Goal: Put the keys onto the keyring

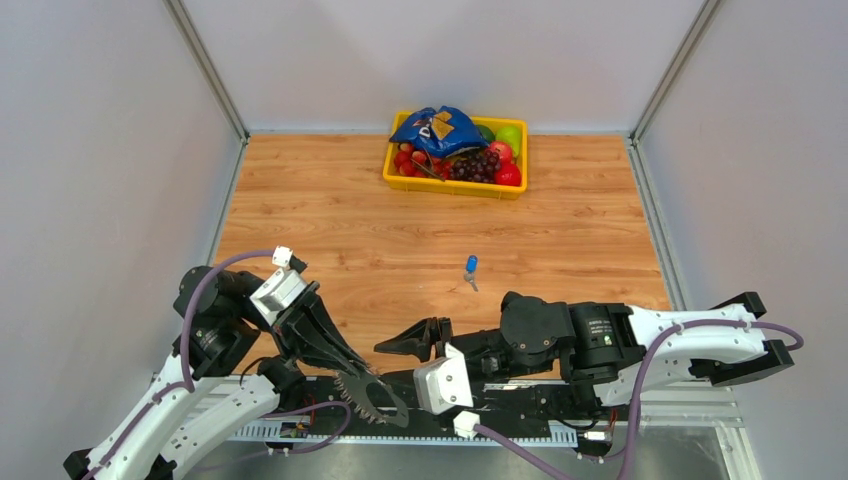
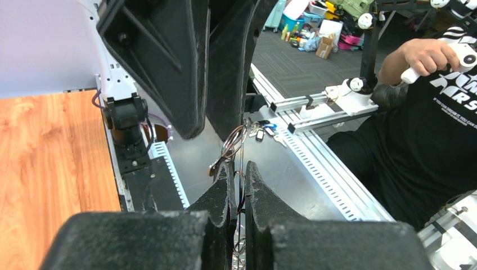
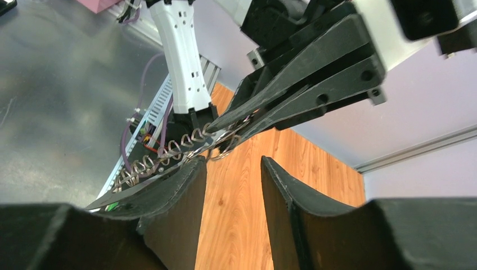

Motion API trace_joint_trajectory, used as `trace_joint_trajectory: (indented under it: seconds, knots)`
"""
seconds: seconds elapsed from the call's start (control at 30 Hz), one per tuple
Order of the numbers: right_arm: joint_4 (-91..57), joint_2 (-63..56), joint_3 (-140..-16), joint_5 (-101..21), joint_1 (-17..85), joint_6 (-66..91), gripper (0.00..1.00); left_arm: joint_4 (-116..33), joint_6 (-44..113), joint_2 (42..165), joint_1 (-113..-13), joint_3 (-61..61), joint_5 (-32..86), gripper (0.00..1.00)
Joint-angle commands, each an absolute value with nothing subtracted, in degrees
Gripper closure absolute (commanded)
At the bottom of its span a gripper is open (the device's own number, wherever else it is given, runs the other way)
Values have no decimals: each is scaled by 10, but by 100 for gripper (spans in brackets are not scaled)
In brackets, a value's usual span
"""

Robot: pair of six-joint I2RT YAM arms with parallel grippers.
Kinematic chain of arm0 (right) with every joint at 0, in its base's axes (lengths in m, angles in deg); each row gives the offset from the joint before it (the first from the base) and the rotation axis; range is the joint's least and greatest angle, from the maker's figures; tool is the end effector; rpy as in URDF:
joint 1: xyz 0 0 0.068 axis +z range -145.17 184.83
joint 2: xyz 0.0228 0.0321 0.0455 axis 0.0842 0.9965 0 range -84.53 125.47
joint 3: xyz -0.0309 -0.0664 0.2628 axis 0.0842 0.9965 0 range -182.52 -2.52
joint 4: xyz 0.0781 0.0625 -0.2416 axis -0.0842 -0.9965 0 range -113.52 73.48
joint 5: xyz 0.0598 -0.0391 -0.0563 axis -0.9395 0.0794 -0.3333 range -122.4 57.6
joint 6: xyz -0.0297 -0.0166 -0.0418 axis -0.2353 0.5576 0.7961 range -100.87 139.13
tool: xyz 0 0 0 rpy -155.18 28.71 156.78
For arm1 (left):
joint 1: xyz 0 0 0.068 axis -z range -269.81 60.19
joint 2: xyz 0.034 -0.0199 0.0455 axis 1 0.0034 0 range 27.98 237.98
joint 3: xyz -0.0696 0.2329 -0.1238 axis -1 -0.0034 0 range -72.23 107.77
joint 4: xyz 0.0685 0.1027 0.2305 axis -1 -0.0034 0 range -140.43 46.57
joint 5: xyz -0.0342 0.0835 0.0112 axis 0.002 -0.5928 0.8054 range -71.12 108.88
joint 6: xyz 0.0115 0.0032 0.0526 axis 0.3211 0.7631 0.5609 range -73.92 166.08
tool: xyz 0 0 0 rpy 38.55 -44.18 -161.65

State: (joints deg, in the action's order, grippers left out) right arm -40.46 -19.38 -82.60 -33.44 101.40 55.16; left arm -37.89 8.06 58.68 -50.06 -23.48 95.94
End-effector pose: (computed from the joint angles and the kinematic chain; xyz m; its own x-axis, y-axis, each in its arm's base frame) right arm -0.0280 0.2369 0.4570 0.5976 -0.0481 -0.8004 -0.7911 -0.1984 -0.5787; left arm 0.0413 -0.0794 0.4141 -0.2686 0.0439 -0.9622 0.8434 -0.4718 -0.2570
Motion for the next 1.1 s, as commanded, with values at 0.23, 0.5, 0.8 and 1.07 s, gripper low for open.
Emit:
trace_joint_trajectory:
  seconds: [0.23,0.5,0.8,1.07]
  knots:
    - [-430,-200,-810,-342,1014,533,51,-364,106,589,-499,-205,940,100]
    - [-429,-183,-824,-362,1015,537,51,-367,112,593,-499,-207,936,100]
    - [-417,-168,-842,-377,1014,545,57,-364,113,598,-499,-212,936,100]
    - [-400,-170,-843,-359,1014,545,67,-363,114,594,-499,-217,937,100]
